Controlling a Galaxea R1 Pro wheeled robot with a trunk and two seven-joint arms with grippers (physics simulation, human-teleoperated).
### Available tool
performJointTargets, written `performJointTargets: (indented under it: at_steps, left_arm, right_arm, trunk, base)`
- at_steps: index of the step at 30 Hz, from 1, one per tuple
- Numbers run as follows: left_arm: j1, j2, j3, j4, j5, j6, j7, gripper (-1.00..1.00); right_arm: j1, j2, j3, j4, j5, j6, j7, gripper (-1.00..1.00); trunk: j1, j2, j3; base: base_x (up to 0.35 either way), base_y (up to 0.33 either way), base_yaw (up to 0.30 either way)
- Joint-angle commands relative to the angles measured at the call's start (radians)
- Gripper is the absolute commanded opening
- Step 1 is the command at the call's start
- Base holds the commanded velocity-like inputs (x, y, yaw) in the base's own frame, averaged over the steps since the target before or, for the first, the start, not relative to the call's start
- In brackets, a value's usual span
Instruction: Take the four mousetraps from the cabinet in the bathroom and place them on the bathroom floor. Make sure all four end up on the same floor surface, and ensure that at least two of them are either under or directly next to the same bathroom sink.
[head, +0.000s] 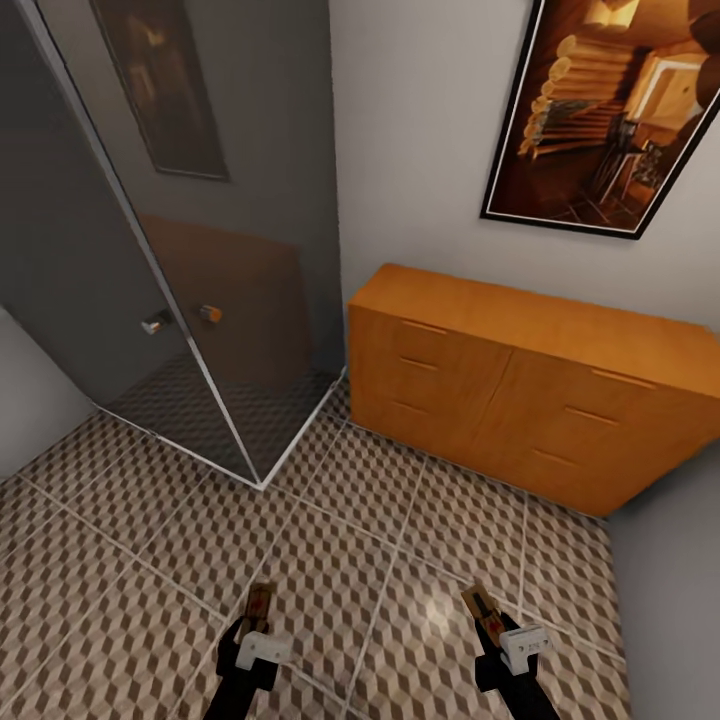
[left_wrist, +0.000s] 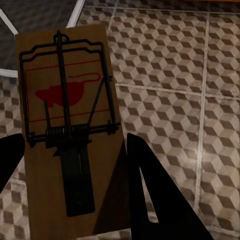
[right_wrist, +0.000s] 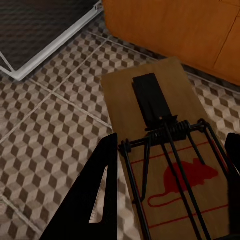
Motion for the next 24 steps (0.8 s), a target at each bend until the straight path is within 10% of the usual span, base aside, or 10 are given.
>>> performJointTargets:
  at_steps: [1,24]
  left_arm:
    - [-0.001,0.000,-0.008,-0.001,0.004,-0.001,0.008,-1.00]
    - [-0.001,0.000,-0.008,0.000,0.004,-0.001,0.009,-1.00]
  right_arm:
    - [0.000,-0.001,0.002,0.000,-0.006,-0.003,0.004,-1.00]
    - [0.000,-0.001,0.001,0.000,-0.006,-0.003,0.004,-1.00]
  trunk:
    - [0.000,-0.002,-0.002]
    - [0.000,-0.002,-0.002]
  base:
    - [0.000,0.000,0.286]
    - [0.000,0.000,0.286]
